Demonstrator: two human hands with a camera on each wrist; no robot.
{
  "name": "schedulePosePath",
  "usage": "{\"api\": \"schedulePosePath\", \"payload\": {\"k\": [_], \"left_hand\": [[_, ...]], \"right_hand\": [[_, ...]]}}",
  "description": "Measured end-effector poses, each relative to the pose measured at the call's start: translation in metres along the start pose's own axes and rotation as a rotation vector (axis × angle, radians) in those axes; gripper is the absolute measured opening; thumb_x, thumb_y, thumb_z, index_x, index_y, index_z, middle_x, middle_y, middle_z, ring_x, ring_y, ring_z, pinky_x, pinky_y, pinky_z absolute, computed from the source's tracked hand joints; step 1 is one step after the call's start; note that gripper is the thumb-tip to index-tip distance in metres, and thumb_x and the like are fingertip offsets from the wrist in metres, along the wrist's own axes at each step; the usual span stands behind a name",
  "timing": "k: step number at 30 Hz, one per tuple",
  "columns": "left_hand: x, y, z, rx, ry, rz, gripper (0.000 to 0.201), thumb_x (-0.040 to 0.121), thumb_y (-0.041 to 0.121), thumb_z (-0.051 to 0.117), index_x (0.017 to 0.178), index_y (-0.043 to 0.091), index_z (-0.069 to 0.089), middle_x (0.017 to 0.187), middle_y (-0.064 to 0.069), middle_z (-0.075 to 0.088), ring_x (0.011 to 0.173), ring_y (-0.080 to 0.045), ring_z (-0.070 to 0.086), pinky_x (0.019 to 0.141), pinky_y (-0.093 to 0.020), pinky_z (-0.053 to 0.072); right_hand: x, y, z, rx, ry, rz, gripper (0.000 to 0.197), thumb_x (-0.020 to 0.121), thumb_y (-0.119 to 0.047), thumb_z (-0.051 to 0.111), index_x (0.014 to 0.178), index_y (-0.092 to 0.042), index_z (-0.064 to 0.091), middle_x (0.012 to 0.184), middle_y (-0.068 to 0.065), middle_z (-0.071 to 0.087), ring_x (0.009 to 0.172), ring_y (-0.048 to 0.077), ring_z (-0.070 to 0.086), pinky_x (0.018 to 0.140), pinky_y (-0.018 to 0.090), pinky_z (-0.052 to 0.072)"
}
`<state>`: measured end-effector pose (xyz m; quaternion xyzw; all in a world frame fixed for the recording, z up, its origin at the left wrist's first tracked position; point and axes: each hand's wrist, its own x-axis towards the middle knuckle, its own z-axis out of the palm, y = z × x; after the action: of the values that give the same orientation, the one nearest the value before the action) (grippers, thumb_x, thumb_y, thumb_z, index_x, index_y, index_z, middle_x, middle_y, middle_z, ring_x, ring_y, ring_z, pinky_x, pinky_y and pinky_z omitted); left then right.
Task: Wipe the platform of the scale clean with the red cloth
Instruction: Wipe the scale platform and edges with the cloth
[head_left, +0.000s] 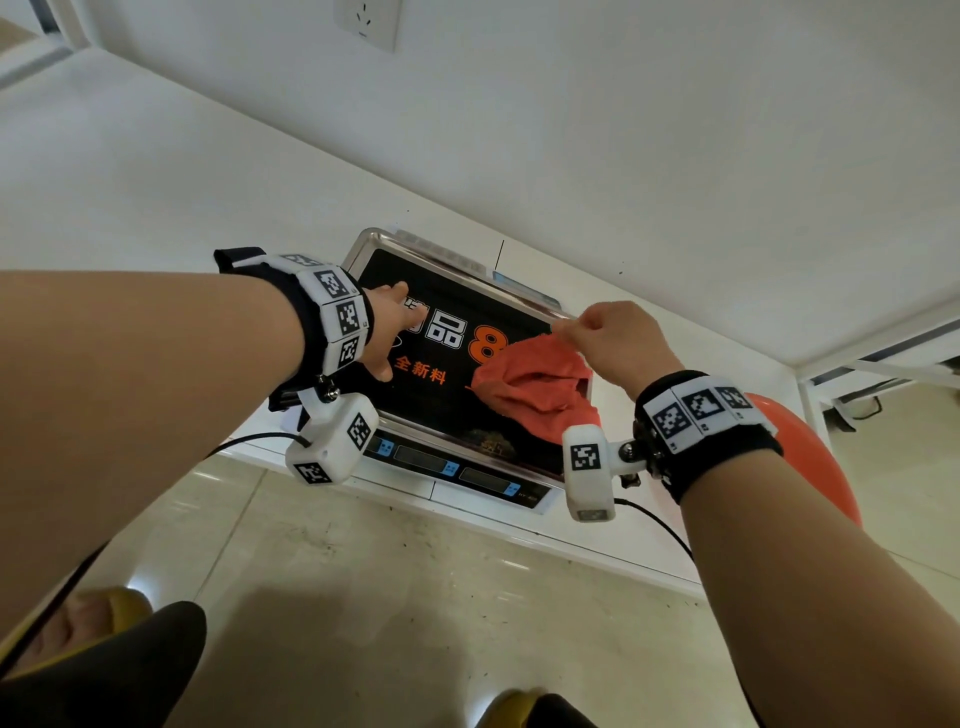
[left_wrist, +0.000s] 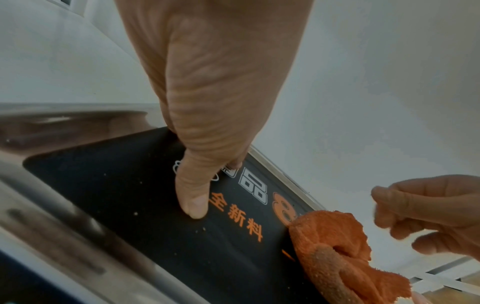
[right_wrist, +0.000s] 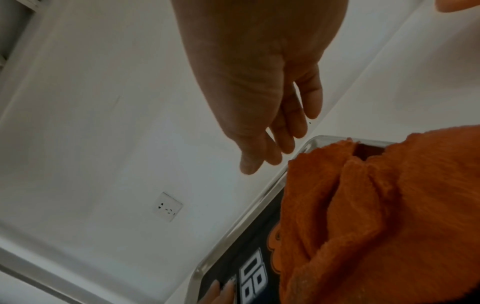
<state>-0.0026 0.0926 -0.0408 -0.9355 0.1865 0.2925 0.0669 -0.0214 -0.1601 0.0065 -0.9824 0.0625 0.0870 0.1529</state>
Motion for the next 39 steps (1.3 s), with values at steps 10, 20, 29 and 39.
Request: {"api": "schedulePosePath", "payload": {"k": [10,20,29,39], "left_hand": [[-0.002,0.001,0.000,0.011,0.004,-0.004,0.099,0.082,0.036,0.071,0.154,0.024,0.005,0.160,-0.011,0.001,0.147,-0.027,0.016,0.114,-0.042,0.033],[-0.003,0.001,-0.001,0.010,-0.001,-0.003,0.098,0.083,0.035,0.070,0.154,0.024,0.004,0.160,-0.010,0.001,0.148,-0.027,0.015,0.114,-0.042,0.032],[-0.001,0.001,-0.001,0.023,-0.004,0.000,0.098,0.082,0.036,0.070,0.154,0.023,0.005,0.159,-0.012,0.001,0.147,-0.028,0.017,0.113,-0.042,0.035],[-0.001,0.000,0.000,0.012,0.001,0.003,0.097,0.082,0.035,0.070,0.154,0.022,0.005,0.159,-0.012,0.000,0.147,-0.028,0.016,0.113,-0.042,0.034]], "right_hand": [[-0.012,-0.001,0.026,0.032,-0.351,-0.059,0.018,0.085,-0.032,0.078,0.098,-0.027,0.067,0.100,-0.006,0.067,0.091,0.010,0.064,0.078,0.024,0.049],[-0.016,-0.014,0.003,-0.046,-0.432,-0.092,0.013,0.081,-0.018,0.067,0.074,-0.022,0.057,0.077,-0.003,0.060,0.069,0.014,0.054,0.059,0.025,0.041],[-0.023,-0.010,0.027,0.108,-0.676,-0.030,0.020,0.084,-0.016,0.070,0.070,-0.025,0.061,0.071,-0.006,0.063,0.072,0.015,0.059,0.072,0.031,0.050],[-0.026,-0.006,0.033,0.189,-0.617,-0.094,0.009,0.095,-0.019,0.066,0.100,-0.026,0.065,0.104,0.000,0.064,0.091,0.015,0.061,0.085,0.035,0.054]]}}
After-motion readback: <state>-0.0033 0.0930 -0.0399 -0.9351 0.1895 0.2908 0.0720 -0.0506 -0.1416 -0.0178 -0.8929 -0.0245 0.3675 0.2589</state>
